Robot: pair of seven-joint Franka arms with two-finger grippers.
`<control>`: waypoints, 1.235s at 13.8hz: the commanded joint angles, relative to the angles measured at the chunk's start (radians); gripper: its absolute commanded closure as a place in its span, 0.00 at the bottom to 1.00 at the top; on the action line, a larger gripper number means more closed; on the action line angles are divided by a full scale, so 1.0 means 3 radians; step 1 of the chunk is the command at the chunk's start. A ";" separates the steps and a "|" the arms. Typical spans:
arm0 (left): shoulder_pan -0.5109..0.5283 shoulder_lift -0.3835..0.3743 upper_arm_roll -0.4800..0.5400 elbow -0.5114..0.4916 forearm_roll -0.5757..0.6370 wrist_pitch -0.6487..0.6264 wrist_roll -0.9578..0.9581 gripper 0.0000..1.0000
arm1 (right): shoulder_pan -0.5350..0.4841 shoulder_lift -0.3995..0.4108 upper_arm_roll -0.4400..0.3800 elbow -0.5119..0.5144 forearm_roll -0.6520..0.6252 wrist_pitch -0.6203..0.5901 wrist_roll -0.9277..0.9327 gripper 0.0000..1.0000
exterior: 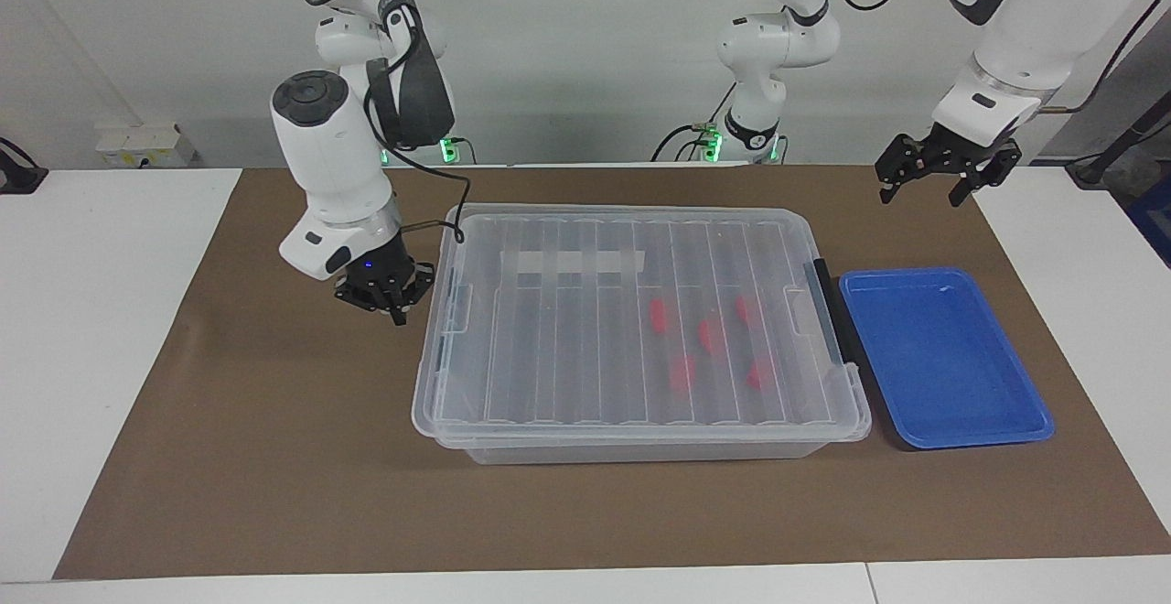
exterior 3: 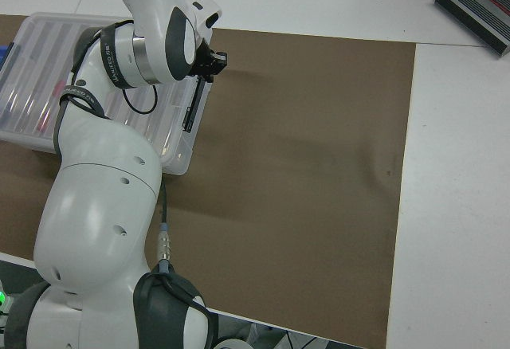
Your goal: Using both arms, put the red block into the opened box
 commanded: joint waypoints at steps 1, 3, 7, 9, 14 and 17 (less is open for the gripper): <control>-0.0012 -0.0060 0.0015 -0.0065 0.0037 -0.0003 0.0011 0.00 | -0.0210 -0.0170 0.0028 -0.0107 0.0036 -0.0015 0.0063 0.02; -0.0007 -0.0060 0.0015 -0.0065 0.0037 -0.0003 0.0016 0.00 | -0.0287 -0.0247 0.0023 -0.0097 0.0031 -0.0096 0.0124 0.00; -0.0012 -0.0060 0.0015 -0.0065 0.0037 -0.0003 0.0011 0.00 | -0.0287 -0.0477 0.0003 -0.0071 0.0036 -0.0397 0.0589 0.00; -0.0007 -0.0060 0.0015 -0.0065 0.0037 -0.0003 0.0016 0.00 | -0.0292 -0.0559 -0.0003 -0.0061 0.0036 -0.0500 0.0686 0.00; -0.0012 -0.0060 0.0015 -0.0065 0.0037 -0.0003 0.0016 0.00 | -0.0363 -0.0559 -0.0008 0.0240 0.0041 -0.0904 0.0692 0.00; -0.0012 -0.0060 0.0015 -0.0065 0.0037 -0.0008 0.0011 0.00 | -0.0410 -0.0437 -0.0008 0.0679 0.0036 -0.1251 0.0686 0.00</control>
